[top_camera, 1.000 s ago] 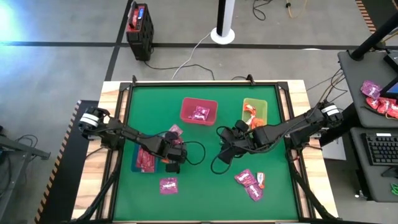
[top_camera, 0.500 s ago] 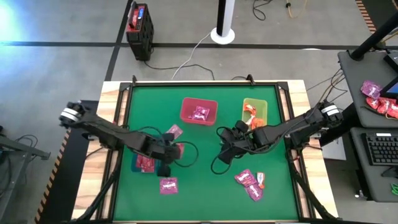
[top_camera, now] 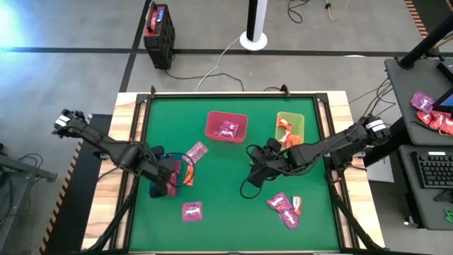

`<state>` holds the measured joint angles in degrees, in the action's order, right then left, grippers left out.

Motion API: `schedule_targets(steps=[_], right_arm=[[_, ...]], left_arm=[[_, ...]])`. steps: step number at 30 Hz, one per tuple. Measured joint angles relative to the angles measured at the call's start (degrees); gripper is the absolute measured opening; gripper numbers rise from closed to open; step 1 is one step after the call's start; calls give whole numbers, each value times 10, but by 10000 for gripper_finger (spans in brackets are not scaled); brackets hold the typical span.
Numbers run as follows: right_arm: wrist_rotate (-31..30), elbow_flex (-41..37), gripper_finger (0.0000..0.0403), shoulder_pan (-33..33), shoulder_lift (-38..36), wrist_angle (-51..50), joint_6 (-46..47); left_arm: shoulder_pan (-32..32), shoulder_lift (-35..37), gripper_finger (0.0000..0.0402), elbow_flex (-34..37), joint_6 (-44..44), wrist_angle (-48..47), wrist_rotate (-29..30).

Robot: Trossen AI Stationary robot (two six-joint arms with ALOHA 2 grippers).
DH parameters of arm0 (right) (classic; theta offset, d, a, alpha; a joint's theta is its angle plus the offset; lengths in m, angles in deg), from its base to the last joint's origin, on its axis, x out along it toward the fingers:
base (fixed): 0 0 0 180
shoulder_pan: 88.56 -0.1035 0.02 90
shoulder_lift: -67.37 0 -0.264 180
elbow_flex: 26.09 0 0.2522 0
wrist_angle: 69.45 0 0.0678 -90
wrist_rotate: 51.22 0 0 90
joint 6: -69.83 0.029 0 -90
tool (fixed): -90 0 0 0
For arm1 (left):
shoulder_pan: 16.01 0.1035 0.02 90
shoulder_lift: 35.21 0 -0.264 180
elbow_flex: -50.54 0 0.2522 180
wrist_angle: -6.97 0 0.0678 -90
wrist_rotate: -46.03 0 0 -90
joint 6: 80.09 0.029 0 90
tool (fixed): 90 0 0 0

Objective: Sort candy by brand, put in halloween buckets
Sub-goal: Put the red candy into the blue bin, then put the violet candy into the red bin

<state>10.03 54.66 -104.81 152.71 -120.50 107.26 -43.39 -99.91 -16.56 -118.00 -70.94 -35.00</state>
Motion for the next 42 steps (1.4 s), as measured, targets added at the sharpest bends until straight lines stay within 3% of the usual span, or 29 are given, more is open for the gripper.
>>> schedule_targets(steps=[7,17,22,30,36,42], right_arm=[[0,0,217,0,0,11,-7],[1,0,217,0,0,15,-10],[12,0,217,0,0,16,6],[190,-18,217,-6,0,16,95],[318,-77,216,-31,0,-14,222],[337,-78,216,-77,1,-58,352]], left_arm=[[0,-33,16,5,-2,-13,5],[0,-82,122,5,-10,-23,3],[0,-82,156,5,14,-3,5],[-12,-57,164,-2,116,122,86],[-16,-51,165,-2,171,179,163],[-16,-57,165,-1,183,182,214]])
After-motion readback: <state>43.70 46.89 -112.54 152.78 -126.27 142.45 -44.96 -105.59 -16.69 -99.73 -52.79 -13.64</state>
